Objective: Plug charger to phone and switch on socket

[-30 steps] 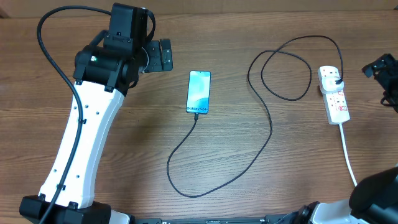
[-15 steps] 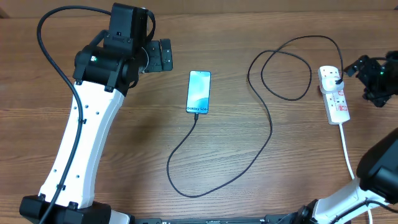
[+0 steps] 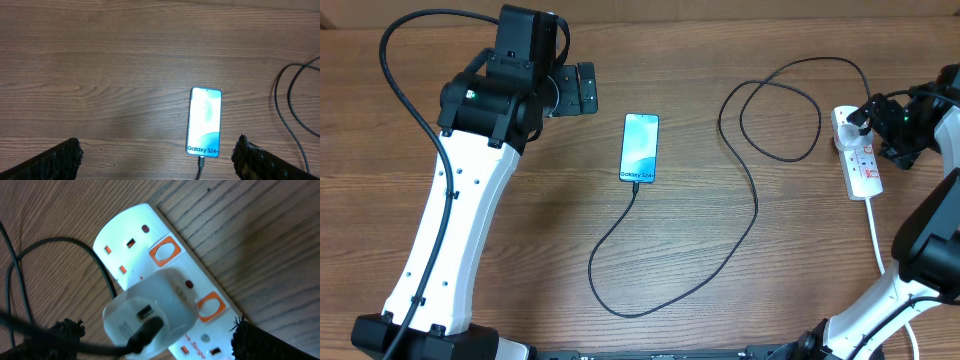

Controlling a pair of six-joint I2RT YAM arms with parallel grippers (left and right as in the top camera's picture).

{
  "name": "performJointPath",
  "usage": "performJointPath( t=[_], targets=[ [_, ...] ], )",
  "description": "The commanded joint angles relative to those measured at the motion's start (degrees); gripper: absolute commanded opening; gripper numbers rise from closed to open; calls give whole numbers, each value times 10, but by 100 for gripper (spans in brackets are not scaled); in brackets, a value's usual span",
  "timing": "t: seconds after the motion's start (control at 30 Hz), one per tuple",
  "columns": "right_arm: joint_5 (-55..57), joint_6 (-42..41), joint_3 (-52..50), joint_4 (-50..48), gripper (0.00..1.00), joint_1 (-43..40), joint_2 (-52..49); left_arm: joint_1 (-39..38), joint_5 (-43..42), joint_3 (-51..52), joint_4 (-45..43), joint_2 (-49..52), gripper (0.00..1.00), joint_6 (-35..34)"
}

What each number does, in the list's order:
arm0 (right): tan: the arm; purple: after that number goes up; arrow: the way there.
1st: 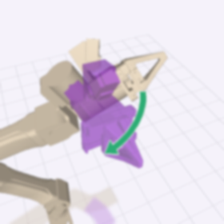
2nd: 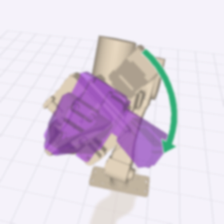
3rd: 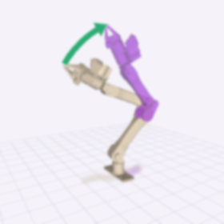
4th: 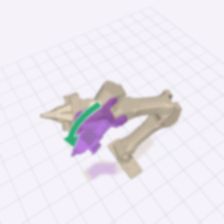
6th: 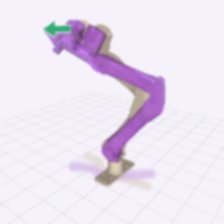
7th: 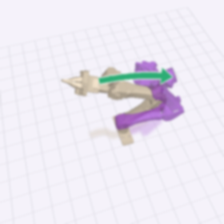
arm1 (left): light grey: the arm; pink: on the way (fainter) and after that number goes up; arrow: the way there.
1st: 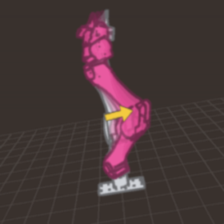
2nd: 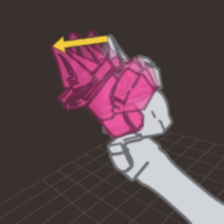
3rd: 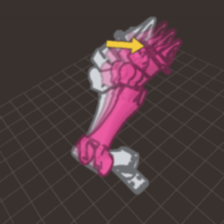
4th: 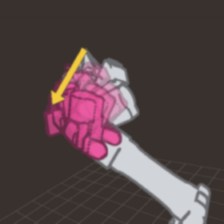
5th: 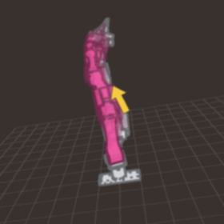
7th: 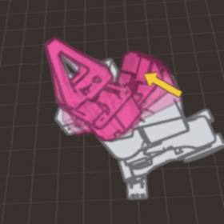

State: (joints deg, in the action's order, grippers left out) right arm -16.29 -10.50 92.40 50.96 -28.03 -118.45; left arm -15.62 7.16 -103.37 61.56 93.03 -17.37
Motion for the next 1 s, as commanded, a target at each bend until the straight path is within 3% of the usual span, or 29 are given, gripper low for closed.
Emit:
performJointPath(
  t=[0.0,0.17,0.97],
  targets=[
    [-4,6,-4,-17,100,5,-14,2,9,0,-1,6,100,11],
    [-47,35,-20,-51,100,13,-14,2,9,0,-1,6,100,11],
    [-48,35,-25,-53,100,28,-39,2,9,0,-1,6,100,11]
  ],
)
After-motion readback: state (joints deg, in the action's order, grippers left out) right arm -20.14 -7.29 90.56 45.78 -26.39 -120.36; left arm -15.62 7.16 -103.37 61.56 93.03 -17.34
